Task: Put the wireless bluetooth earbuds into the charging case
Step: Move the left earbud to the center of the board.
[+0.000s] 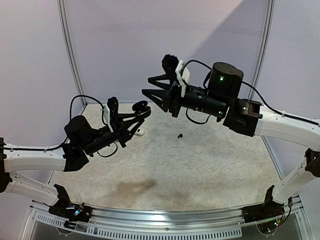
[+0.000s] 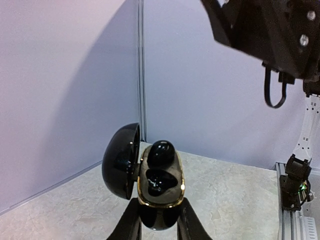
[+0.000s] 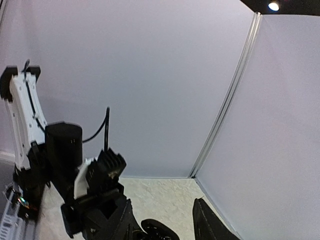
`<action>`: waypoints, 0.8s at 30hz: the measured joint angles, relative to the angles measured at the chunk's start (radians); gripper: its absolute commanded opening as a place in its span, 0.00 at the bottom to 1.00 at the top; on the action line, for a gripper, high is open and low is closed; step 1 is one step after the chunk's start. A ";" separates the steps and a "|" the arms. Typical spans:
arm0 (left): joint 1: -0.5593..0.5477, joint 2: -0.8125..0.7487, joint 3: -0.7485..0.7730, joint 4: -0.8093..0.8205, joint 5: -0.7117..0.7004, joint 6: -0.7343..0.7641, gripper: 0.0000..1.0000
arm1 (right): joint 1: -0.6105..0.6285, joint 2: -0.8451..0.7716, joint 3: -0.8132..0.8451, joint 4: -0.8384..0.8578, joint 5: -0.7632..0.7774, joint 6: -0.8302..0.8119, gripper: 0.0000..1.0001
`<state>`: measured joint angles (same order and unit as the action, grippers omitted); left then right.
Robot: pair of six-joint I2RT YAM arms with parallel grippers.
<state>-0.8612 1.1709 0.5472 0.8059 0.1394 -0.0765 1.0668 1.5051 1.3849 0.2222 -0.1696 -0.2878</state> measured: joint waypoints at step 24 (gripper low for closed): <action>0.005 -0.051 -0.004 -0.088 -0.097 -0.029 0.00 | -0.346 0.664 0.644 -1.073 0.410 0.897 0.65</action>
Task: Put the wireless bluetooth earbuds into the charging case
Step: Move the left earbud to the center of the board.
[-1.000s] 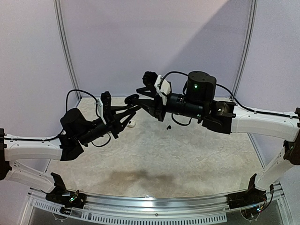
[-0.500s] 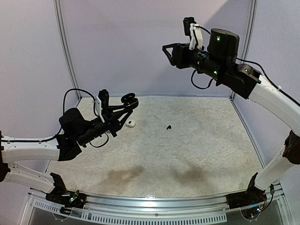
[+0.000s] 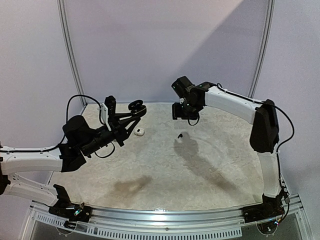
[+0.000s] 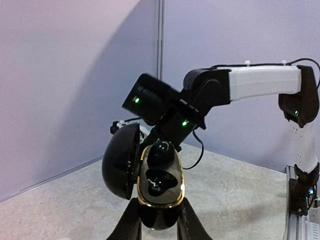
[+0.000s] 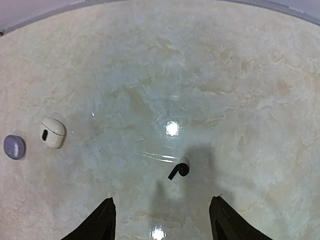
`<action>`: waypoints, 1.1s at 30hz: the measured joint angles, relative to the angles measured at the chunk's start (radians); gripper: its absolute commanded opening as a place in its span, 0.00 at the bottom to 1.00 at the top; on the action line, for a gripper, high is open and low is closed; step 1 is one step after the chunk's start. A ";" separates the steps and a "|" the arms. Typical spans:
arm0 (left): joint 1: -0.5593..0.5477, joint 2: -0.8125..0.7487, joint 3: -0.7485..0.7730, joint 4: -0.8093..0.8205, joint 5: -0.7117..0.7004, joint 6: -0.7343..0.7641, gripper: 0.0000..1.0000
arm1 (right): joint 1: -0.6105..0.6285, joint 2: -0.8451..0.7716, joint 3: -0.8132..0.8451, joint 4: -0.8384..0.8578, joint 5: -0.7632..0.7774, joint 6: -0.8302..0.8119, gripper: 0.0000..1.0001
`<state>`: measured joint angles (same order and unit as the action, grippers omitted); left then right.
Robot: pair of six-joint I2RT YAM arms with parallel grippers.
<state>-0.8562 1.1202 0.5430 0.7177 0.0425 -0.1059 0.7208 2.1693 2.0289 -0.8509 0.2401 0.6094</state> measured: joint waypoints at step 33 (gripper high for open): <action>0.004 0.000 -0.001 -0.007 0.022 0.000 0.00 | -0.030 0.260 -0.009 0.029 -0.081 -0.124 0.21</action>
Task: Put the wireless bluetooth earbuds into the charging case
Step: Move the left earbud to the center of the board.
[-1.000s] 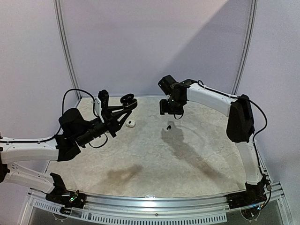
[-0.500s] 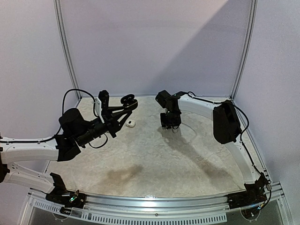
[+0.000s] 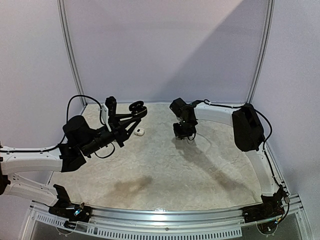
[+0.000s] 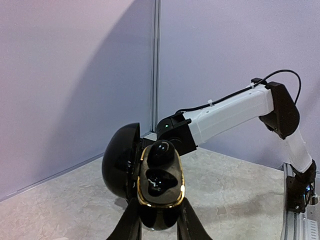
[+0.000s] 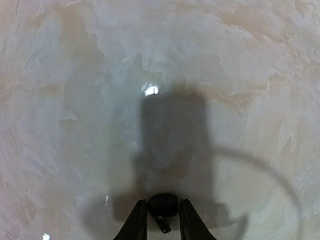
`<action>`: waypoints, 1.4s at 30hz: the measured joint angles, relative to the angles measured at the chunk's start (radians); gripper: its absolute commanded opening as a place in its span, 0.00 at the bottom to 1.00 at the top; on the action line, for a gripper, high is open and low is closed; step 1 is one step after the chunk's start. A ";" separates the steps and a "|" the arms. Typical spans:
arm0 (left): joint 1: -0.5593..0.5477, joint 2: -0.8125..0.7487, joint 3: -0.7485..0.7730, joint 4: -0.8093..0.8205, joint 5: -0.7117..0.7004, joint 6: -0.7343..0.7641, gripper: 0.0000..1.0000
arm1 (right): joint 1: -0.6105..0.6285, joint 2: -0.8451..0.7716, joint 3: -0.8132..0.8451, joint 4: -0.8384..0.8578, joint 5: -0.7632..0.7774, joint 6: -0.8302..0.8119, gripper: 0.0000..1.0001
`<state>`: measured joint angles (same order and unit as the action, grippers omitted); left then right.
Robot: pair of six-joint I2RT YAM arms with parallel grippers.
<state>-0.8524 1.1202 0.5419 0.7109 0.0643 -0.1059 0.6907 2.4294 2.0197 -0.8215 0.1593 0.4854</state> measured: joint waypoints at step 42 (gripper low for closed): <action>0.000 -0.015 -0.003 -0.029 0.011 0.000 0.00 | 0.132 -0.222 -0.080 -0.323 -0.159 0.074 0.53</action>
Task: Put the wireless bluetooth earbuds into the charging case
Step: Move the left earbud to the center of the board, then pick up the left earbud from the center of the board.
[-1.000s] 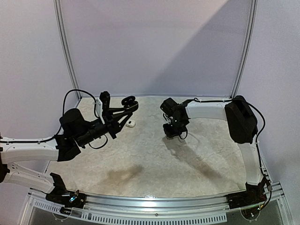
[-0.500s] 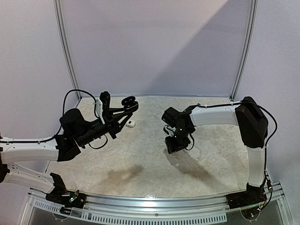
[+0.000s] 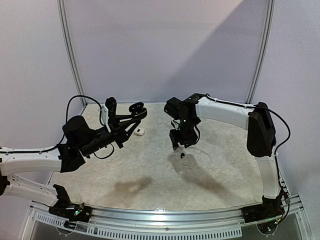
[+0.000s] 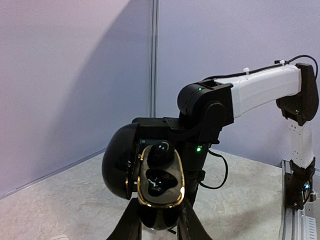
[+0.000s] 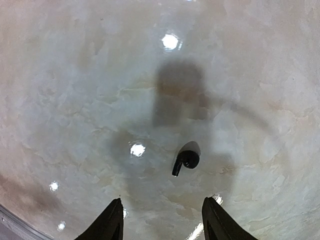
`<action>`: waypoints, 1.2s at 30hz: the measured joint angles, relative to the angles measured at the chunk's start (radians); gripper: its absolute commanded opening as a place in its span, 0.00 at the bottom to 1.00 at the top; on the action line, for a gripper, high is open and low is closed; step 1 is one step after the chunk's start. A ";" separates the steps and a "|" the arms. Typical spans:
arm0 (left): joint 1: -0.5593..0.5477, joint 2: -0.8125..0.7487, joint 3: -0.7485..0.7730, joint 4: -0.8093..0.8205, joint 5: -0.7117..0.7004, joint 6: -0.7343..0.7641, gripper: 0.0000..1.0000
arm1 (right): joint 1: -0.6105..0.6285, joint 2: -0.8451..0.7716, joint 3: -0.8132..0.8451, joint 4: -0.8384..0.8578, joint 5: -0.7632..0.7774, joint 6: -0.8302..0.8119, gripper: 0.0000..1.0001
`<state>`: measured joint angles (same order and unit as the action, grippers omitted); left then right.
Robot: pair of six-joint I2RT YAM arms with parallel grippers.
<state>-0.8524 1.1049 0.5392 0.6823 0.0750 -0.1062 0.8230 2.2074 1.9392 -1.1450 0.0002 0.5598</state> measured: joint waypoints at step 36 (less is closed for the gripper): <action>0.000 -0.002 -0.010 -0.014 0.008 0.000 0.00 | -0.051 0.164 0.037 -0.017 -0.006 0.105 0.26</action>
<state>-0.8524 1.1034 0.5297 0.6685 0.0834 -0.1062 0.7719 2.3718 1.9762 -1.1618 -0.0063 0.6651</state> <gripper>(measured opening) 0.192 0.267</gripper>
